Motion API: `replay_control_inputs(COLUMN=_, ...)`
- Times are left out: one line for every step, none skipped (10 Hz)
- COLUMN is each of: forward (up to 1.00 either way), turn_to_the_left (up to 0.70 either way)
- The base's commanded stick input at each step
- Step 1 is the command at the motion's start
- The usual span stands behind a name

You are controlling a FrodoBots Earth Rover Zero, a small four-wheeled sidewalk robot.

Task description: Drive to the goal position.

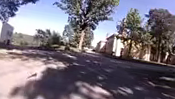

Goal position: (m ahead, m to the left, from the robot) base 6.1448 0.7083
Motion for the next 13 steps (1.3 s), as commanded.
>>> replay_control_inputs(forward=0.01, turn_to_the_left=0.0)
replay_control_inputs(forward=0.02, turn_to_the_left=0.0)
replay_control_inputs(forward=0.0, turn_to_the_left=0.0)
replay_control_inputs(forward=0.02, turn_to_the_left=0.0)
replay_control_inputs(forward=0.01, turn_to_the_left=0.0)
replay_control_inputs(forward=0.04, turn_to_the_left=0.0)
replay_control_inputs(forward=0.03, turn_to_the_left=0.0)
replay_control_inputs(forward=0.02, turn_to_the_left=0.0)
replay_control_inputs(forward=0.01, turn_to_the_left=0.0)
replay_control_inputs(forward=0.03, turn_to_the_left=0.0)
replay_control_inputs(forward=0.0, turn_to_the_left=0.0)
replay_control_inputs(forward=0.0, turn_to_the_left=0.0)
replay_control_inputs(forward=0.0, turn_to_the_left=0.0)
